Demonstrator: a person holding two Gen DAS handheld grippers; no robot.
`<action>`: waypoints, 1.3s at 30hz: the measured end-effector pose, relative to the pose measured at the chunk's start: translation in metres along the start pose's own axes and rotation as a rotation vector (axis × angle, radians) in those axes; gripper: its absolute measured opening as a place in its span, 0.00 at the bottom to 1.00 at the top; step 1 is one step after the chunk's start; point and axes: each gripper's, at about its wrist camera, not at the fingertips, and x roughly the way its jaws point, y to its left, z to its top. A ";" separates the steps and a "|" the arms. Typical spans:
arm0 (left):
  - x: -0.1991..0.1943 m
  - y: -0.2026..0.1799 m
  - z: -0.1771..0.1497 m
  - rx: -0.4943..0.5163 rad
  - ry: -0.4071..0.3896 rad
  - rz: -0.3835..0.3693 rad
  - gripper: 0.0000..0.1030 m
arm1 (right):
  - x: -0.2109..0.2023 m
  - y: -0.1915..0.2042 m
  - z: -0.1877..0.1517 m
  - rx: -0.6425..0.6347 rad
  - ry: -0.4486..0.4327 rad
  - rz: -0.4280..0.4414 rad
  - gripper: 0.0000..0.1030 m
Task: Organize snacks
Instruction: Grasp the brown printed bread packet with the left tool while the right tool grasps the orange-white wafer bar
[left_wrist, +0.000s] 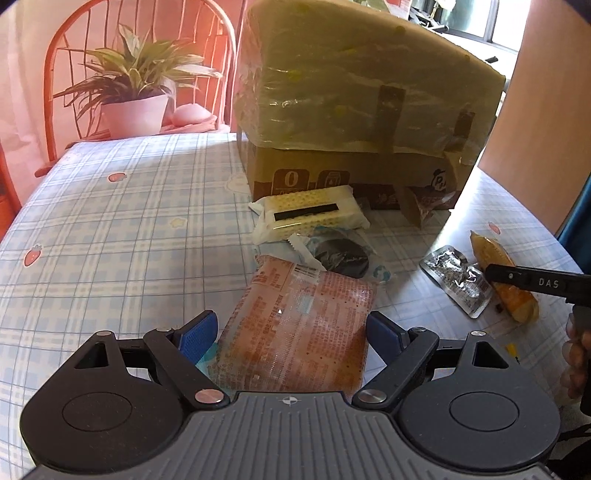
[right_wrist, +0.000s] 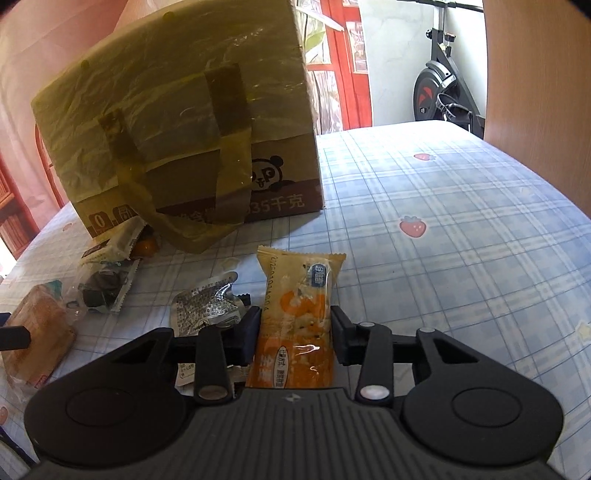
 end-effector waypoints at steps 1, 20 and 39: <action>0.001 -0.001 0.000 0.002 0.001 0.000 0.87 | 0.000 0.000 0.000 0.002 0.000 0.001 0.40; 0.008 -0.002 -0.006 0.019 -0.035 0.007 0.76 | -0.002 -0.001 0.001 0.053 0.003 0.006 0.40; -0.021 0.015 0.004 -0.103 -0.167 -0.007 0.74 | -0.016 -0.008 0.008 0.089 -0.025 0.011 0.40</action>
